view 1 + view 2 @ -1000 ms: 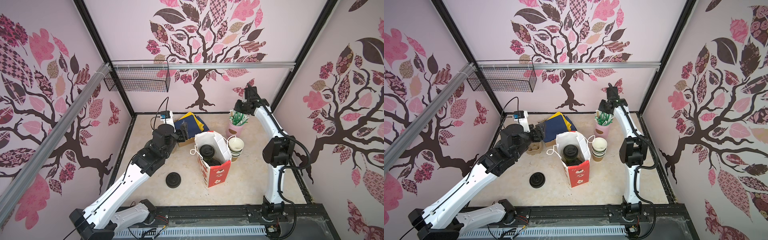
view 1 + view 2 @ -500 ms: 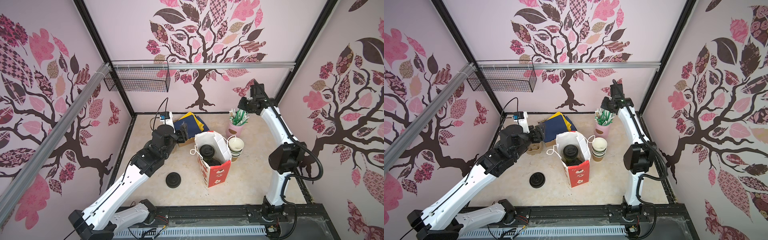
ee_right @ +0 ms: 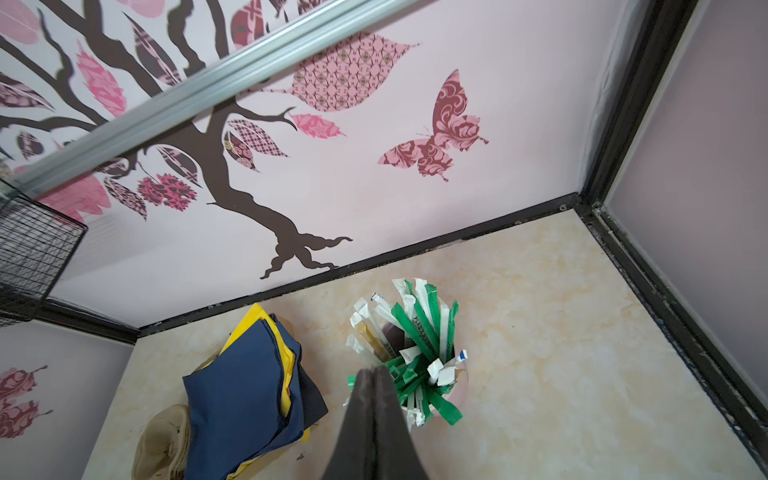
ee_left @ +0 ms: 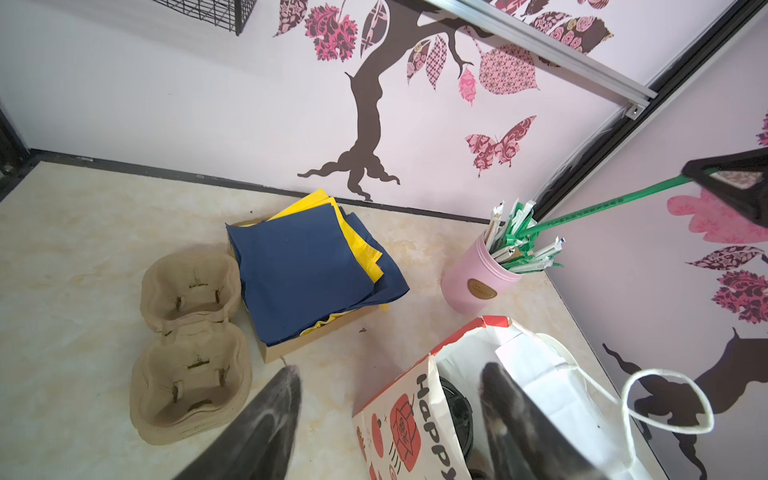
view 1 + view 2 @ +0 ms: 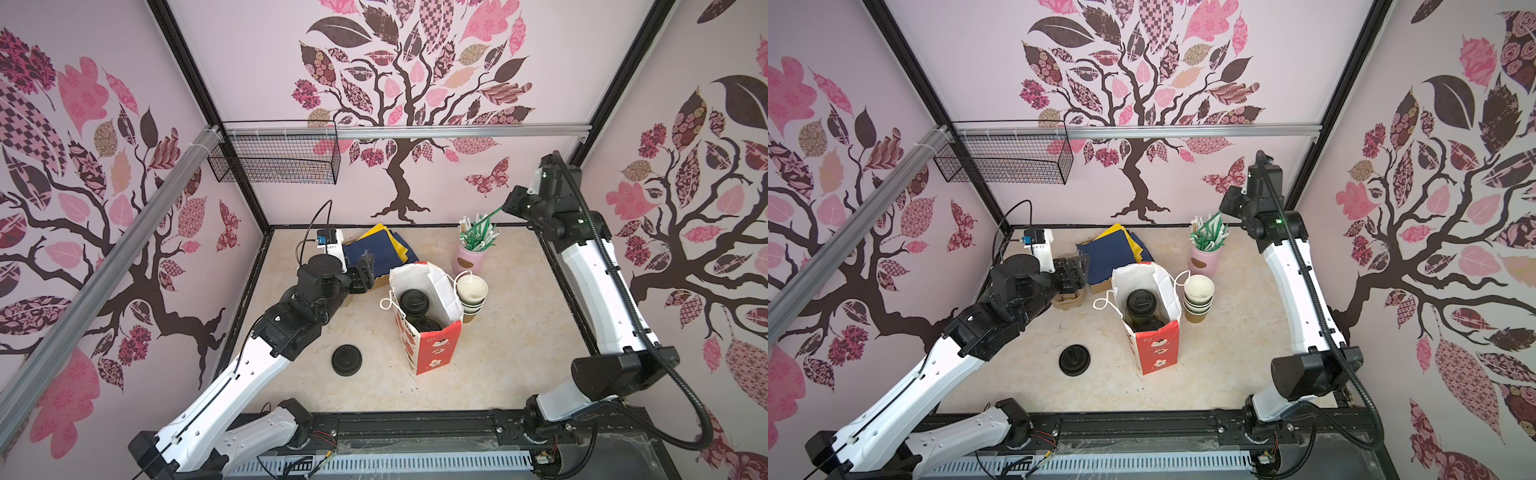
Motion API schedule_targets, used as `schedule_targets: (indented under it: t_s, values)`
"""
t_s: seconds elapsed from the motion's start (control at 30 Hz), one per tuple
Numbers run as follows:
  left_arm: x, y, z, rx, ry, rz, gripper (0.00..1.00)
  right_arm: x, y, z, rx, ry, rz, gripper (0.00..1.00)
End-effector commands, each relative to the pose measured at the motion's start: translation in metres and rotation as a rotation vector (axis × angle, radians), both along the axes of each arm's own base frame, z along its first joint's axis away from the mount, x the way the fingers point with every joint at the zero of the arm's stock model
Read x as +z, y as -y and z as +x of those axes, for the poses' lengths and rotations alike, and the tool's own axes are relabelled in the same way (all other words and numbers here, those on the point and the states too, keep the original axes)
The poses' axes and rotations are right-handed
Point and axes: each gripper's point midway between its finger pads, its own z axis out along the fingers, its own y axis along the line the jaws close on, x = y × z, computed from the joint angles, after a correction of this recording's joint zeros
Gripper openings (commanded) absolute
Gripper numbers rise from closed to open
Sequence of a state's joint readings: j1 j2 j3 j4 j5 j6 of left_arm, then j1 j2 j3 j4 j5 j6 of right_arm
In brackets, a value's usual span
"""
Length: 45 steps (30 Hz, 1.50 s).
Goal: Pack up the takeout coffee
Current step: 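Pull the green-wrapped straw up out of the pink cup with the right gripper, then carry the straw over the paper bag and release it inside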
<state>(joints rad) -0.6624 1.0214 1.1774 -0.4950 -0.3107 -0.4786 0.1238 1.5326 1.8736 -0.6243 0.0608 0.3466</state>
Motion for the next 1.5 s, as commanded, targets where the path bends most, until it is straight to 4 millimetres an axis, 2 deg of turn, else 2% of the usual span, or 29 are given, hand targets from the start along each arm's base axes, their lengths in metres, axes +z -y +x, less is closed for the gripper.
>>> schedule_targets:
  t_s: [0.0, 0.1, 0.27, 0.47, 0.57, 0.67, 0.77, 0.87, 1.03, 1.1, 1.23, 1.47]
  values:
    - [0.003, 0.004, -0.004, -0.033, -0.01, -0.003, 0.71, 0.051, 0.006, -0.035, -0.009, 0.148, -0.007, 0.0]
    - [0.003, 0.001, -0.009, -0.03, -0.006, -0.041, 0.71, 0.071, 0.003, -0.06, 0.025, 0.2, 0.01, 0.0]
    - [0.005, -0.006, -0.018, -0.027, 0.013, -0.073, 0.71, 0.094, -0.01, -0.1, 0.132, 0.248, 0.037, 0.0]
    - [0.01, -0.011, -0.027, -0.035, 0.044, -0.101, 0.71, 0.133, -0.044, -0.151, 0.366, 0.335, 0.086, 0.0]
    - [0.006, -0.009, -0.031, -0.057, 0.027, -0.122, 0.71, 0.141, -0.057, -0.169, 0.456, 0.33, 0.117, 0.0]
    - [0.002, -0.007, -0.035, -0.072, 0.014, -0.141, 0.71, 0.138, -0.067, -0.181, 0.525, 0.3, 0.151, 0.0]
    - [0.002, -0.005, -0.039, -0.093, 0.007, -0.157, 0.71, 0.121, -0.079, -0.183, 0.589, 0.225, 0.197, 0.0]
    - [-0.002, 0.001, -0.044, -0.13, -0.02, -0.17, 0.72, 0.091, -0.091, -0.178, 0.62, 0.106, 0.202, 0.0]
    - [-0.011, 0.013, -0.053, -0.206, -0.076, -0.187, 0.73, 0.036, -0.133, -0.177, 0.725, -0.118, 0.127, 0.0]
    - [-0.014, 0.016, -0.055, -0.224, -0.091, -0.188, 0.73, 0.017, -0.143, -0.174, 0.751, -0.2, 0.11, 0.0]
    - [-0.018, 0.018, -0.057, -0.235, -0.117, -0.184, 0.73, -0.013, -0.165, -0.175, 0.818, -0.325, 0.064, 0.0]
    - [-0.031, 0.014, -0.052, -0.191, -0.151, -0.158, 0.73, -0.063, -0.219, -0.172, 0.935, -0.458, -0.02, 0.0]
